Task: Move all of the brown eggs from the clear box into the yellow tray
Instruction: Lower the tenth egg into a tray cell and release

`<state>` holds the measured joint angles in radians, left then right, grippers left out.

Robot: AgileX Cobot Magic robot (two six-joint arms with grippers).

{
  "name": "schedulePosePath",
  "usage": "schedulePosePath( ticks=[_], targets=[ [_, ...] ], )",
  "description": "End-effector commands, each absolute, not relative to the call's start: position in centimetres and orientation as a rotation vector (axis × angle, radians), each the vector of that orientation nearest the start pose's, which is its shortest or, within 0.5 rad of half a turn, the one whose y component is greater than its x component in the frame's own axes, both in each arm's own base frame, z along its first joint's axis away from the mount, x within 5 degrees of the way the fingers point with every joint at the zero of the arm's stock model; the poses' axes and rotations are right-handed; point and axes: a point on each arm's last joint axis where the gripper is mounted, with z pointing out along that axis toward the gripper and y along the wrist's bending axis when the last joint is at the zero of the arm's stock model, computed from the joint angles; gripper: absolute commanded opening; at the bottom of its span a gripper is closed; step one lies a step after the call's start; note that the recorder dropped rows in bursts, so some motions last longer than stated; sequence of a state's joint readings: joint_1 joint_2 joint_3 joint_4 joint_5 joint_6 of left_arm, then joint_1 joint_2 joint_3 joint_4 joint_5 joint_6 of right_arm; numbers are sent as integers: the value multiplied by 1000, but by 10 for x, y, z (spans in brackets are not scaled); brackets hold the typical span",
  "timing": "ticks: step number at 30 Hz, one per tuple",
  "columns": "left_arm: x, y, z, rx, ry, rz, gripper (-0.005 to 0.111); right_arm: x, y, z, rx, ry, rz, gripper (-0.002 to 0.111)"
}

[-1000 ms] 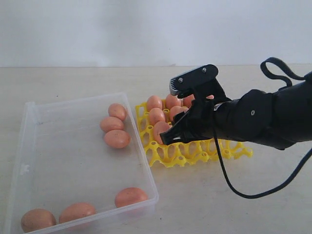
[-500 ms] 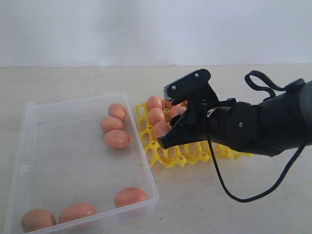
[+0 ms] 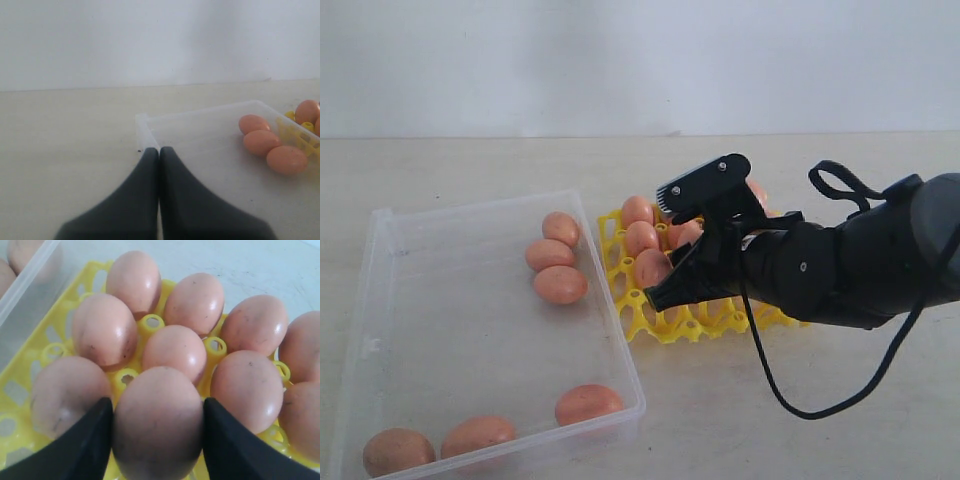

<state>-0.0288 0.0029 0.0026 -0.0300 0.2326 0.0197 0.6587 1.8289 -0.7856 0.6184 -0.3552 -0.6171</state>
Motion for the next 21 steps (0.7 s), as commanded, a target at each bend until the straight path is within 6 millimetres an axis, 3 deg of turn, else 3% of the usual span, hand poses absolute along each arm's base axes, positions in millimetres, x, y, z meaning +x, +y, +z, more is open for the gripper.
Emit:
schedulePosePath(
  ticks=[1, 21],
  targets=[
    [55, -3, 192, 22, 1715, -42, -4, 284, 196, 142, -616, 2106, 124, 1],
    [55, -3, 192, 22, 1715, -42, -4, 283, 196, 142, -590, 2121, 143, 1]
  ],
)
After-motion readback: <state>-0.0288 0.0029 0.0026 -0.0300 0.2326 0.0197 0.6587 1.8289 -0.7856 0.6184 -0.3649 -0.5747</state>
